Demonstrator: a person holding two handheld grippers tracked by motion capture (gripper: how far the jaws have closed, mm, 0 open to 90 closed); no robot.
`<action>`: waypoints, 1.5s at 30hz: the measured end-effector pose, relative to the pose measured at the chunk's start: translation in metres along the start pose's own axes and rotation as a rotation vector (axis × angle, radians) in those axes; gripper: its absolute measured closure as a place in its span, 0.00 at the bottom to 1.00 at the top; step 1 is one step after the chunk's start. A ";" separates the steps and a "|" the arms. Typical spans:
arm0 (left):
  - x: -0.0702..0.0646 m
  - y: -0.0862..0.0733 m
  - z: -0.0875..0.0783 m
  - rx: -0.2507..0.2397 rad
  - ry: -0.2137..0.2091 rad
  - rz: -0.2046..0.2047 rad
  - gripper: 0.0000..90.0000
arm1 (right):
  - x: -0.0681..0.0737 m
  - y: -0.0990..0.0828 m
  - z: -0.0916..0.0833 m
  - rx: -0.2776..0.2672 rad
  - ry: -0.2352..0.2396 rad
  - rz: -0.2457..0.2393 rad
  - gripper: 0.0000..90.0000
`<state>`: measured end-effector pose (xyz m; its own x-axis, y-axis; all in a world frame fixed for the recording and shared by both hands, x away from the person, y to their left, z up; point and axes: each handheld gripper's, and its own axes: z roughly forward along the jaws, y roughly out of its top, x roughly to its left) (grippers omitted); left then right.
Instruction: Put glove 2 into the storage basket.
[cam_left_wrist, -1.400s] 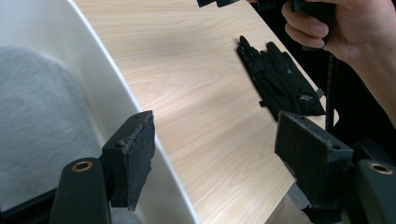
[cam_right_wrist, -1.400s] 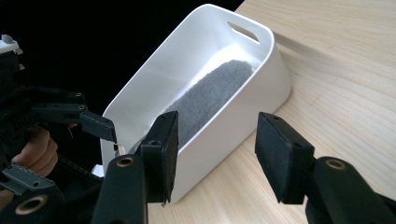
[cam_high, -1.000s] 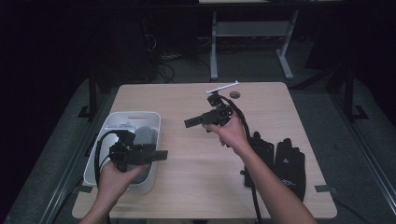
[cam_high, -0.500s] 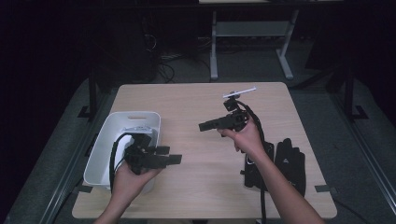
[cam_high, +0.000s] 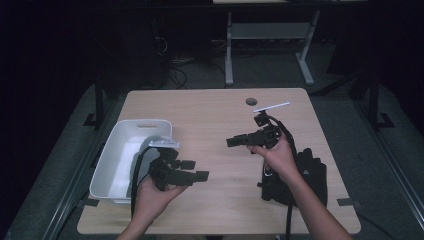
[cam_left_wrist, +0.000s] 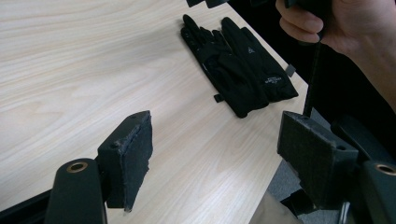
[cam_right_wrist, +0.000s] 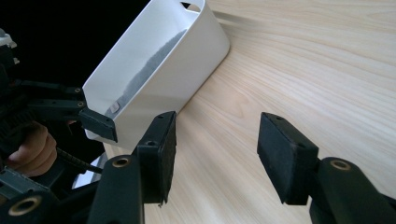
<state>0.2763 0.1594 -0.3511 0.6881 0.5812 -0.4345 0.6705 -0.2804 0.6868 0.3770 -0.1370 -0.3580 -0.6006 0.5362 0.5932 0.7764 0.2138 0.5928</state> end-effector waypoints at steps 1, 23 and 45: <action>-0.001 0.000 0.002 -0.001 -0.004 -0.001 0.29 | -0.001 -0.002 -0.003 -0.005 -0.002 -0.002 0.52; -0.012 0.003 0.039 0.044 -0.045 0.025 0.28 | -0.022 -0.030 -0.037 -0.024 -0.040 0.028 0.51; -0.024 0.004 0.086 0.091 -0.087 0.038 0.28 | -0.061 -0.083 -0.079 -0.029 -0.129 0.106 0.51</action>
<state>0.2868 0.0787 -0.3881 0.7327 0.5010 -0.4607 0.6628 -0.3713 0.6502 0.3339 -0.2517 -0.4008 -0.4851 0.6548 0.5796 0.8270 0.1282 0.5474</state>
